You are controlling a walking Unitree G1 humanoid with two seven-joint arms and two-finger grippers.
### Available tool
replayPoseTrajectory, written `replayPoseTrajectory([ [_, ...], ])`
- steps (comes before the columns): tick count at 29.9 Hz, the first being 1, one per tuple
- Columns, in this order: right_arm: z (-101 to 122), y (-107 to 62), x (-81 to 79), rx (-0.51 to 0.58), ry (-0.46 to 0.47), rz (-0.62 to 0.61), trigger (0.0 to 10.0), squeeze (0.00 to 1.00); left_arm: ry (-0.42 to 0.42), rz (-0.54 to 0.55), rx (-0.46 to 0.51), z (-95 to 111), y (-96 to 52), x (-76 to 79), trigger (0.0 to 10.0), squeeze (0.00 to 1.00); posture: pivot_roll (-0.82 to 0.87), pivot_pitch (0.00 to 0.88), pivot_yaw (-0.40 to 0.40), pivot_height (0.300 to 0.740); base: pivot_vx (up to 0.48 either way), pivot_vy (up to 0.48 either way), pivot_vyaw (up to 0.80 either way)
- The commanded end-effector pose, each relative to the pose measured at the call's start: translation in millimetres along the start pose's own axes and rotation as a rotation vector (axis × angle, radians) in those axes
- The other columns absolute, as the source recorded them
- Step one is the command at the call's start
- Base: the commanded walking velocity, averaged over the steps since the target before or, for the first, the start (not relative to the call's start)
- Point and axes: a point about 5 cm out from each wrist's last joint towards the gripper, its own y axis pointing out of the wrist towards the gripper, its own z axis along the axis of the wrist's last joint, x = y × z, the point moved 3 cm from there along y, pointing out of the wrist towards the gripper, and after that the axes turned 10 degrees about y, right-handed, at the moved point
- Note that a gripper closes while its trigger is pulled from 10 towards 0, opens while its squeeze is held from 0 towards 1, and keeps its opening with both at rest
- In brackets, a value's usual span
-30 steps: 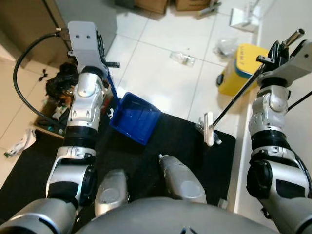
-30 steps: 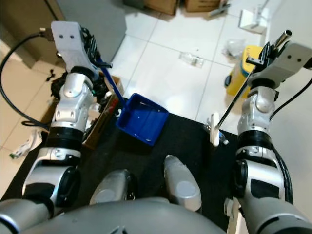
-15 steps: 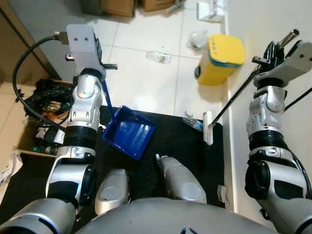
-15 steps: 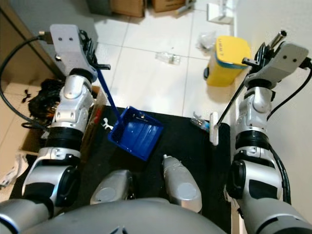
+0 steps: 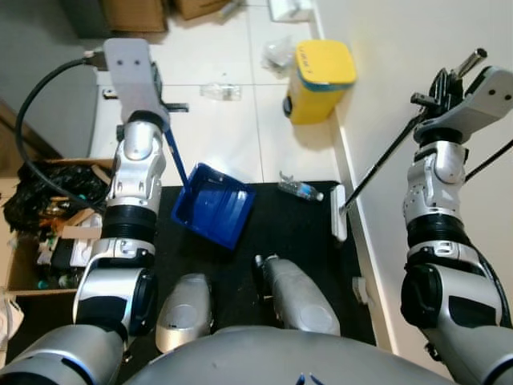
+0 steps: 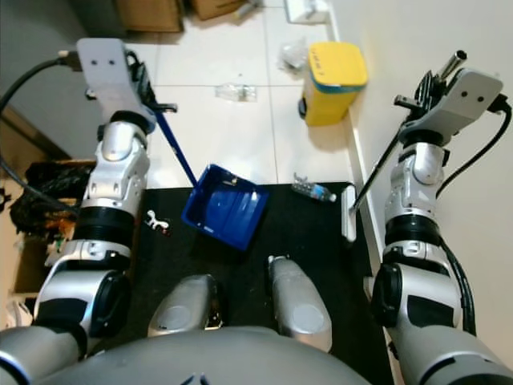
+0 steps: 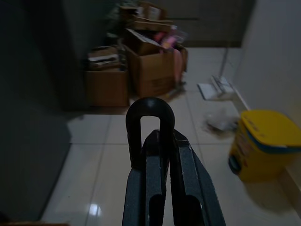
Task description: Sweep floor
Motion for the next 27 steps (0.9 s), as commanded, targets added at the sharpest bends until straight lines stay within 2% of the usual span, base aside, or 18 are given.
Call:
replayPoseTrajectory([
  [1,8.8,3.3,0.0,0.032,-0.007,0.007,10.0,0.0,0.018,-0.002,0.028,6.4,1.4,1.7,10.0,0.0,0.1,0.0,-0.035,0.74,0.0,0.0,-0.77],
  [20,8.6,3.2,-0.4,0.03,-0.008,0.012,10.0,0.0,0.023,0.016,0.015,4.1,2.6,1.0,10.0,0.0,0.1,0.0,-0.038,0.74,0.0,0.0,-0.76],
  [24,8.3,3.1,-1.6,0.028,-0.002,0.021,10.0,0.0,0.032,0.048,0.003,2.5,3.2,-4.0,10.0,0.0,0.1,0.0,-0.038,0.74,0.0,0.0,-0.73],
  [27,8.3,3.1,-2.9,0.027,0.001,0.03,10.0,0.0,0.037,0.073,-0.004,2.0,3.9,-9.1,10.0,0.0,0.1,0.0,-0.04,0.74,0.0,0.0,-0.15],
])
